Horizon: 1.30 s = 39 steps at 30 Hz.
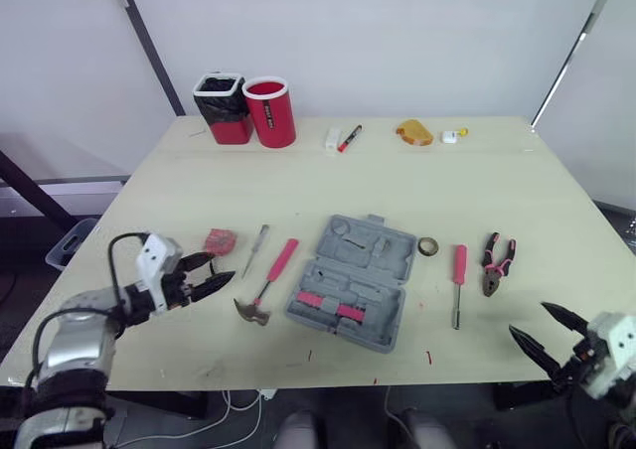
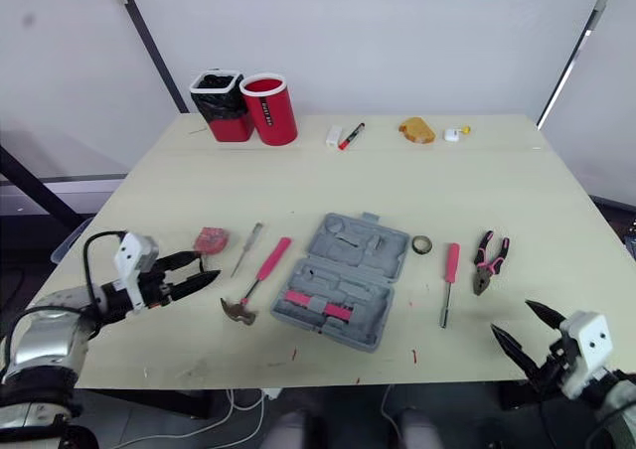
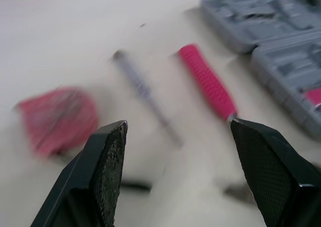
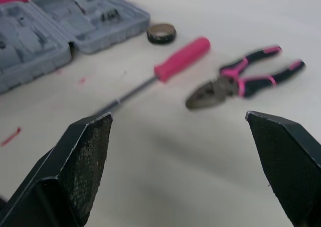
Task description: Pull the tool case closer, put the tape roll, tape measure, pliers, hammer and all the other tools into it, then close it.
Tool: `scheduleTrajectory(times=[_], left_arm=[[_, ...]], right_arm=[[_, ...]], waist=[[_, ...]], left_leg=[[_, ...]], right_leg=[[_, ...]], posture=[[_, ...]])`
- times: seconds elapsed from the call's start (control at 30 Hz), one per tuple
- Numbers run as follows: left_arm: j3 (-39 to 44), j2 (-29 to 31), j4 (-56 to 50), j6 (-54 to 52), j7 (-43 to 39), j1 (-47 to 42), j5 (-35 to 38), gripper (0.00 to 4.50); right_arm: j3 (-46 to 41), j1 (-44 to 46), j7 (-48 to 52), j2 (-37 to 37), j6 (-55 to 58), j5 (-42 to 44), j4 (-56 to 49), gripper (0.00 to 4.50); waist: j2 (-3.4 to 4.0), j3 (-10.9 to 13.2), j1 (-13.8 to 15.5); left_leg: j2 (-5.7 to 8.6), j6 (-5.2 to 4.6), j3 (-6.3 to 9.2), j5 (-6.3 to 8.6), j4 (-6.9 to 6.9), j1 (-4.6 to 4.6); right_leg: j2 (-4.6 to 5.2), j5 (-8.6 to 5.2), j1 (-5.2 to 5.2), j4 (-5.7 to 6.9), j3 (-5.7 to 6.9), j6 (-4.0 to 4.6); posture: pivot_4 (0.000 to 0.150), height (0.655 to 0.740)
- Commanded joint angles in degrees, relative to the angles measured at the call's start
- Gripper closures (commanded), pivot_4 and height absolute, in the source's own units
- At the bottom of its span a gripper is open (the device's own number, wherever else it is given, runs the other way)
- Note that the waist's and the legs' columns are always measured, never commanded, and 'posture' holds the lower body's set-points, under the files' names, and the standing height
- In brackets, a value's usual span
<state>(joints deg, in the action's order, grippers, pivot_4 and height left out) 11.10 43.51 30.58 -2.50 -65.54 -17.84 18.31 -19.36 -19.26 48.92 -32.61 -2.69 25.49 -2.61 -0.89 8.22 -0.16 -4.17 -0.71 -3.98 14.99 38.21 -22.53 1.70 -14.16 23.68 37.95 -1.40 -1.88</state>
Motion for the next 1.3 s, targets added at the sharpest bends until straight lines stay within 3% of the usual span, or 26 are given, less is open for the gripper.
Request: scheduleTrajectory(times=[0.03, 0.2, 0.27, 0.43, 0.57, 0.93, 1.3], left_arm=[[-3.7, -0.4, 5.3, 1.7, -3.8, -6.7, -2.6, 1.03], [-10.0, -4.5, 18.4, 8.6, -7.4, -18.1, -8.7, 1.03], [-11.4, -5.5, 22.9, 11.2, -8.2, -20.9, -10.5, 0.99], [-15.3, -9.1, 33.8, 17.1, -7.9, -28.4, -16.5, 2.62], [-16.7, -10.8, 38.2, 19.3, -7.2, -31.5, -19.5, 4.31], [-17.9, -13.9, 43.4, 20.3, -4.2, -34.9, -24.9, 4.43], [-17.8, -15.1, 44.5, 18.5, -4.4, -35.7, -26.5, 4.43]], right_arm=[[1.8, 3.7, -2.3, -1.7, 4.6, -1.6, -3.3, 0.0], [9.6, 12.6, -5.0, -1.8, 12.0, -5.3, -5.9, 0.0], [11.6, 14.9, -5.5, -1.5, 13.9, -6.1, -5.9, 0.54], [18.1, 23.0, -6.3, 0.2, 17.8, -9.2, -3.8, 2.79], [21.1, 26.8, -6.8, 1.0, 20.5, -11.0, -2.5, 4.49], [30.3, 33.5, -6.1, 3.5, 24.3, -16.4, 1.5, 4.5], [34.3, 36.6, -5.5, 5.9, 24.6, -20.1, 6.7, 4.5]], waist=[[-0.03, 0.0, -0.1], [-0.2, 0.1, -0.2], [-0.22, 0.1, -0.2], [-0.27, 0.2, -0.4], [-0.31, 0.2, -0.4], [-0.33, 0.2, -0.5], [-0.33, 0.2, -0.5]], left_leg=[[0.0, 0.0, 0.03, 0.0, 0.02, -0.06], [0.0, -0.02, 0.13, -0.02, 0.15, -0.17], [0.01, -0.02, 0.17, -0.02, 0.16, -0.21], [0.02, -0.02, 0.26, -0.01, 0.11, -0.4], [0.02, -0.02, 0.29, -0.01, 0.12, -0.42], [0.01, -0.03, 0.33, -0.01, 0.13, -0.43], [0.01, -0.02, 0.35, -0.01, 0.13, -0.44]], right_leg=[[-0.04, 0.01, 0.06, 0.01, -0.01, -0.02], [-0.16, 0.04, 0.09, 0.03, 0.0, -0.04], [-0.22, 0.04, 0.08, 0.04, -0.08, -0.05], [-0.3, 0.04, 0.22, -0.01, -0.08, -0.06], [-0.3, 0.05, 0.22, 0.0, -0.05, -0.07], [-0.3, 0.05, 0.23, 0.03, -0.03, -0.07], [-0.31, 0.05, 0.23, 0.03, -0.01, -0.07]], posture=[[0.15, 0.74], [0.15, 0.74], [0.15, 0.74], [0.15, 0.74], [0.15, 0.74], [0.15, 0.74], [0.15, 0.74]])
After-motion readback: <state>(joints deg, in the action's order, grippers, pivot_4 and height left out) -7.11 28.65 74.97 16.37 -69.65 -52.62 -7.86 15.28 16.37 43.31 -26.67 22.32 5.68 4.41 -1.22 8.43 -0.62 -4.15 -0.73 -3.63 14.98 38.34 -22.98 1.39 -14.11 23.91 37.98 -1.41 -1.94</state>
